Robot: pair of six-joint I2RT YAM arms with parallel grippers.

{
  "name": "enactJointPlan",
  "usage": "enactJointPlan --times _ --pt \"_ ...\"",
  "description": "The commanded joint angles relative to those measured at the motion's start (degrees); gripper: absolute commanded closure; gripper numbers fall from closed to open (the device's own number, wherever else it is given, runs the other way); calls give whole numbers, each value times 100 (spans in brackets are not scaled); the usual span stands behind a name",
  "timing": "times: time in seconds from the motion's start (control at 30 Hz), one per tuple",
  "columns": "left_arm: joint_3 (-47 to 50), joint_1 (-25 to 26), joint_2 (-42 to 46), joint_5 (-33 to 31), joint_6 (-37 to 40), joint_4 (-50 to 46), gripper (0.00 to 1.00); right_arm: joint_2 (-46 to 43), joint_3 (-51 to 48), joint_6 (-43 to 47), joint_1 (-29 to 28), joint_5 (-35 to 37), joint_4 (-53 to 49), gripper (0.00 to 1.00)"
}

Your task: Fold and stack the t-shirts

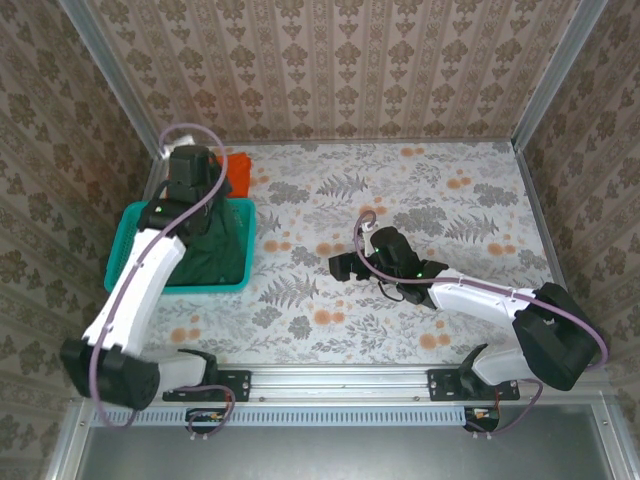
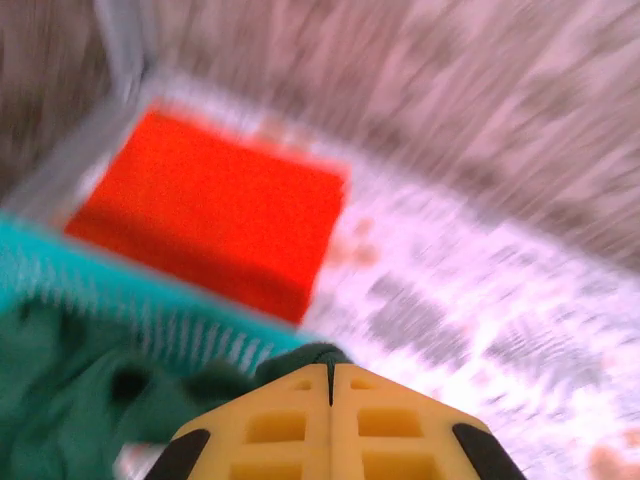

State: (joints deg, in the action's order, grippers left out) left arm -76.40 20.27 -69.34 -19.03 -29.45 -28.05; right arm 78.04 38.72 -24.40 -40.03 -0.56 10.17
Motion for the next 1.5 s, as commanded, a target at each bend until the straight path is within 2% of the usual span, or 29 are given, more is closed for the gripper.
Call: enactJointPlan --times 0.0,0.1,0.2,0.33,0.43,0.47,0.5,0.53,0.57,0.63,0.7,0.73,0.8,0.97,1.0,1.1,1.13,1.2,1.3,1.37,1.47 --pt "-883 1087 344 -955 1522 906 100 -196 -108 -55 -4 297 62 0" --pt "-1828 2134 131 -867 2483 1352 100 -349 -185 -15 -5 400 111 1" --pt "-2742 2911 -400 -281 2999 1459 100 -569 -313 55 4 574 181 0" --pt "-4362 3171 -1735 623 2726 575 100 -985 -547 40 71 904 293 0" --pt "-5414 3168 -2862 890 2351 -170 100 -1379 -809 -89 188 1130 444 0" --pt "-5740 3159 -3204 966 2259 -428 96 -1511 -896 -156 233 1220 478 1" --pt "-6173 3115 -3631 1041 2130 -768 79 -1634 -995 -246 319 1293 508 0" --pt "-6578 3070 -4095 1059 1990 -1137 46 -1767 -1083 -370 434 1353 515 0" --pt "-6908 3017 -4449 1018 1836 -1464 26 -1876 -1149 -493 530 1409 494 0" --pt "-7567 2798 -5212 1091 1498 -2218 17 -2103 -1304 -879 838 1591 341 0" --pt "-7773 2519 -5594 999 1007 -2871 7 -2292 -1478 -1276 1226 1526 237 1" --pt "-7660 2332 -5636 1048 730 -3094 1 -2379 -1558 -1493 1463 1460 168 0" --pt "-7098 2060 -5462 1222 375 -3209 0 -2528 -1653 -1820 1828 1451 -74 1" --pt "-4004 1892 -3872 1315 311 -1933 1 -2645 -1549 -2148 2365 1467 -739 1" --pt "-3627 1885 -3611 1248 304 -1873 2 -2645 -1455 -2143 2404 1454 -923 2" --pt "-2609 1853 -2908 966 224 -1974 14 -2580 -1136 -1989 2443 1278 -1371 6" --pt "-2247 1834 -2685 902 201 -1998 18 -2497 -999 -1958 2449 1121 -1538 7" --pt "-1664 1799 -2307 695 117 -2122 20 -2279 -791 -1975 2444 706 -1802 11" --pt "-791 1754 -1781 235 80 -2230 14 -1772 -724 -2022 2428 -397 -1864 17" --pt "-313 1671 -1497 162 50 -2238 10 -1369 -696 -1972 2334 -947 -1873 18" --pt "139 1614 -1311 9 87 -2264 8 -806 -468 -1694 1977 -1230 -2037 17"
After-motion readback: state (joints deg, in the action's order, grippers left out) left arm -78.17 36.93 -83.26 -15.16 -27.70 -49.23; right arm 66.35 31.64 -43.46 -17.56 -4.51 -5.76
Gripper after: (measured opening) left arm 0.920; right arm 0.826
